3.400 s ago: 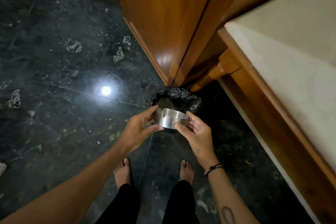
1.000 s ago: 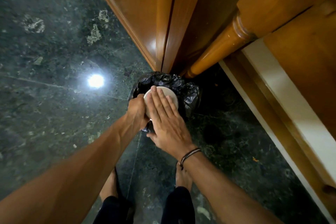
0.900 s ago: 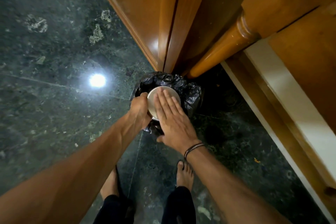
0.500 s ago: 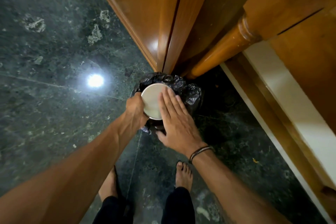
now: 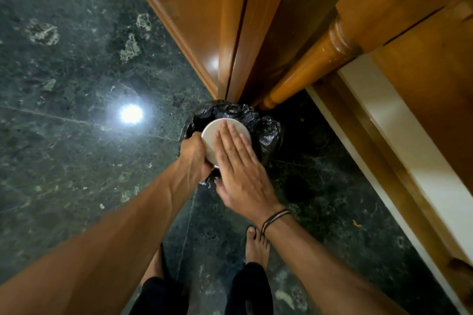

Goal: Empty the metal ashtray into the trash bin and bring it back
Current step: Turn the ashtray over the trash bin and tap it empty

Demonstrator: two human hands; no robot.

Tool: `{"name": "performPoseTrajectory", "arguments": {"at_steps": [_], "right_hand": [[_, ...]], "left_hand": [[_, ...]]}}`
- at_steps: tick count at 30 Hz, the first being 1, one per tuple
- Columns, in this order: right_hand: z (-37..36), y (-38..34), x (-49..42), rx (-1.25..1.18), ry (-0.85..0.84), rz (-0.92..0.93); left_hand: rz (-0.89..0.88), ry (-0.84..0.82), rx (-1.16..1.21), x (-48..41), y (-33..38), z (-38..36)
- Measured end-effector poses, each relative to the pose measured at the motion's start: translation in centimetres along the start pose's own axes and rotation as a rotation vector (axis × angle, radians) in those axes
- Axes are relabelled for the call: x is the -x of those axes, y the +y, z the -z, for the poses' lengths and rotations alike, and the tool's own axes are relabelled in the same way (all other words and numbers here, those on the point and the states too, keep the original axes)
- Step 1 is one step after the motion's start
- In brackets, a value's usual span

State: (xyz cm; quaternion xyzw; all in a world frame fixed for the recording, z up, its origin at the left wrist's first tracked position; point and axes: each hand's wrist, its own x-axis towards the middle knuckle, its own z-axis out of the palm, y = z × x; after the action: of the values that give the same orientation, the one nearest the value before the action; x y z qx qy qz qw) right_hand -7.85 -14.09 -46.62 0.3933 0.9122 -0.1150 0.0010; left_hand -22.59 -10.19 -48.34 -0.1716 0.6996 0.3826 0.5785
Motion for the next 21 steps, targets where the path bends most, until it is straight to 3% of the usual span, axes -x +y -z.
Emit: {"name": "performPoseTrajectory", "arguments": {"at_steps": [13,16,19,21], "right_hand": [[-0.4,1.7,-0.1,0.116,-0.082,0.119],[-0.3,2.0,0.3,0.098,-0.102,0.105],[0.2,2.5,0.2,0.088,-0.231,0.106],[1.2,2.5,0.0,-0.002,-0.188,0.063]], "left_hand": [[-0.013,-0.004,-0.074,-0.6,0.6,1.1],[-0.012,-0.016,-0.072,-0.2,0.7,0.9],[-0.032,-0.016,-0.12,-0.6,0.8,0.9],[-0.03,-0.003,-0.096,-0.1,1.1,0.9]]}}
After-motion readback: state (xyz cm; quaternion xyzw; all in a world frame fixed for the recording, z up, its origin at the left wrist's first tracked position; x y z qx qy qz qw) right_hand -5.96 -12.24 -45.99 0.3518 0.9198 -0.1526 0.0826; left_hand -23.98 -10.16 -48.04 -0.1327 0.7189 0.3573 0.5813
